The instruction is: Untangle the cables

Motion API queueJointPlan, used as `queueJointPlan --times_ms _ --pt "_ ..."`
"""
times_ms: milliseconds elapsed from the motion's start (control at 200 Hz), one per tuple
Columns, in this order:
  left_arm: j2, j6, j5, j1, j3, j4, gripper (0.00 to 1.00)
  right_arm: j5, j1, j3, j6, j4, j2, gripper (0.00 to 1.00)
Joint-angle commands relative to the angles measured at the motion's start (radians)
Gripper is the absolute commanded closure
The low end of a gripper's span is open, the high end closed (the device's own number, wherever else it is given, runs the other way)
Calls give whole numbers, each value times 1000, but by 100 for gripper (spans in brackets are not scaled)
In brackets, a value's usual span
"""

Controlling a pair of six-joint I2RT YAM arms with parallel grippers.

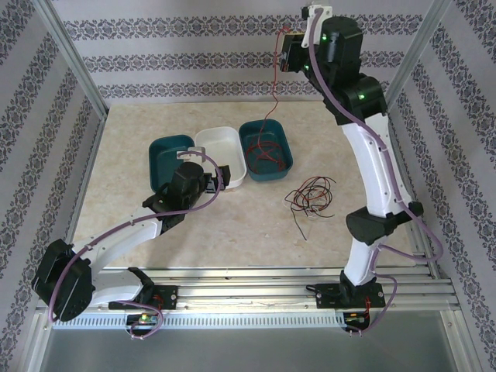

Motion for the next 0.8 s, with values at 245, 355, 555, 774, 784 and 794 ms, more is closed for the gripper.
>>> queueJointPlan --times_ms 245,355,555,774,784,794 --pt "11 -30 9 14 -10 20 1 16 9 -10 15 -4 75 100" --pt "20 -34 16 15 -8 24 1 85 5 -68 -6 -8 78 100" --pt "40 -38 28 15 -2 27 1 174 -12 -172 -8 -50 77 100" --pt "59 -41 35 15 4 35 1 120 -5 -363 28 -68 9 100" --pt "60 -41 35 15 4 35 1 115 -5 -371 30 -68 6 100" --pt "61 -41 36 15 4 35 1 111 -4 -380 33 -71 1 100"
